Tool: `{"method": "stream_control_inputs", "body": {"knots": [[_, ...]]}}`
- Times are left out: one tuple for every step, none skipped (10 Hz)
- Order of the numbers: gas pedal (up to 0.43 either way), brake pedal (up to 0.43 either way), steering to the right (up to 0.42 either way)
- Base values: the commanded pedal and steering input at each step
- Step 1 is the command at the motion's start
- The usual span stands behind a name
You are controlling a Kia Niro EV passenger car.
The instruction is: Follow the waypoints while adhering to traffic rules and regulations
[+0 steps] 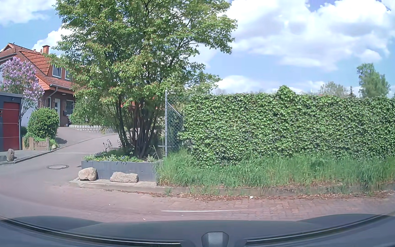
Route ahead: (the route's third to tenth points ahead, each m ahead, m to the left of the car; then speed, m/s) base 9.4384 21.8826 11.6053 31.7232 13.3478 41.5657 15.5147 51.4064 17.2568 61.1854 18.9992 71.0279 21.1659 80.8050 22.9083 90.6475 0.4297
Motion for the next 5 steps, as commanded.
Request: {"method": "stream_control_inputs", "body": {"knots": [[0.000, 0.030, -0.607], [0.000, 0.030, -0.616], [0.000, 0.030, -0.621], [0.000, 0.024, -0.631], [0.000, 0.030, -0.644]]}}
